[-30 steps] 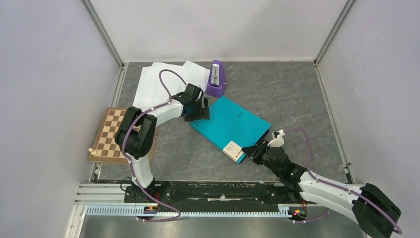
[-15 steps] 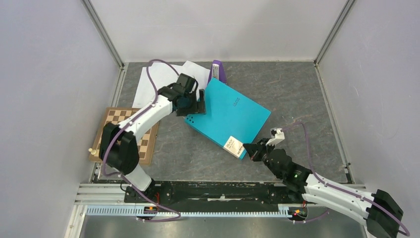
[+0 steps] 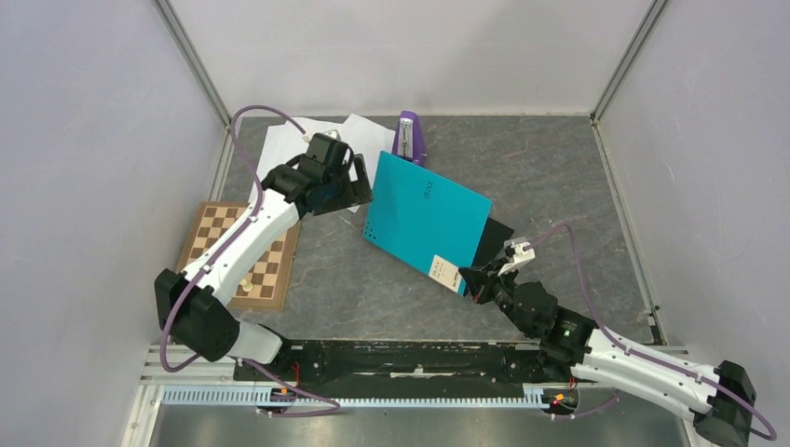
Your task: Put the files into the folder
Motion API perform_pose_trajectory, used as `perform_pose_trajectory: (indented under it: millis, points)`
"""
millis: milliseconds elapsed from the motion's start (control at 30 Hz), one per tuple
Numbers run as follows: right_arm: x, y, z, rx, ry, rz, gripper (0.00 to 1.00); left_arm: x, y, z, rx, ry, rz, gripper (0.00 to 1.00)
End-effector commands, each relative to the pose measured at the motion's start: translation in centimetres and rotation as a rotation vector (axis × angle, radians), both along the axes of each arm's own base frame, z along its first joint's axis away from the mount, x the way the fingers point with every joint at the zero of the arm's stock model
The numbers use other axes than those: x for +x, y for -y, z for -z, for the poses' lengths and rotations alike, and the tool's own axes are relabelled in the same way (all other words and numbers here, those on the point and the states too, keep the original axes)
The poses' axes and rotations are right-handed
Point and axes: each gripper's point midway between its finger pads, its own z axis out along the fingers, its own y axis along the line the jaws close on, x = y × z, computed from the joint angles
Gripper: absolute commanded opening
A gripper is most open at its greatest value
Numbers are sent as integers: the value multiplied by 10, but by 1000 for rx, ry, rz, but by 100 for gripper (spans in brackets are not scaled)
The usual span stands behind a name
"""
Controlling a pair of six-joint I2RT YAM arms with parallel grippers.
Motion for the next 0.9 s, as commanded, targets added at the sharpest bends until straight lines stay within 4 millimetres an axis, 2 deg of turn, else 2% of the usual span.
perform_pose_trajectory:
  millis: [0,133,233,300,467,567,667,767,867]
  points:
    - [0,9,2,-72,39,6,0,-5,-5,-12,-115,15,-100,97]
    - [-6,-1,-2,-103,69,-47,0,-6,23,-50,-358,49,-152,96]
    - [-12,-9,-6,-155,97,-80,0,-4,36,-77,-459,91,-220,96]
    - [-17,-15,-8,-190,118,-100,0,1,40,-88,-492,105,-258,96]
    - [-30,-28,-12,-315,173,-125,0,14,44,-97,-463,142,-330,96]
    - [-40,-37,-15,-396,212,-128,0,17,45,-90,-409,140,-331,96]
    - [-49,-45,-16,-457,240,-140,0,8,36,-74,-345,127,-344,92]
    - [-54,-51,-16,-488,252,-149,0,-7,22,-58,-293,126,-349,77]
    - [-56,-54,-16,-497,255,-158,0,-22,7,-40,-242,113,-354,68]
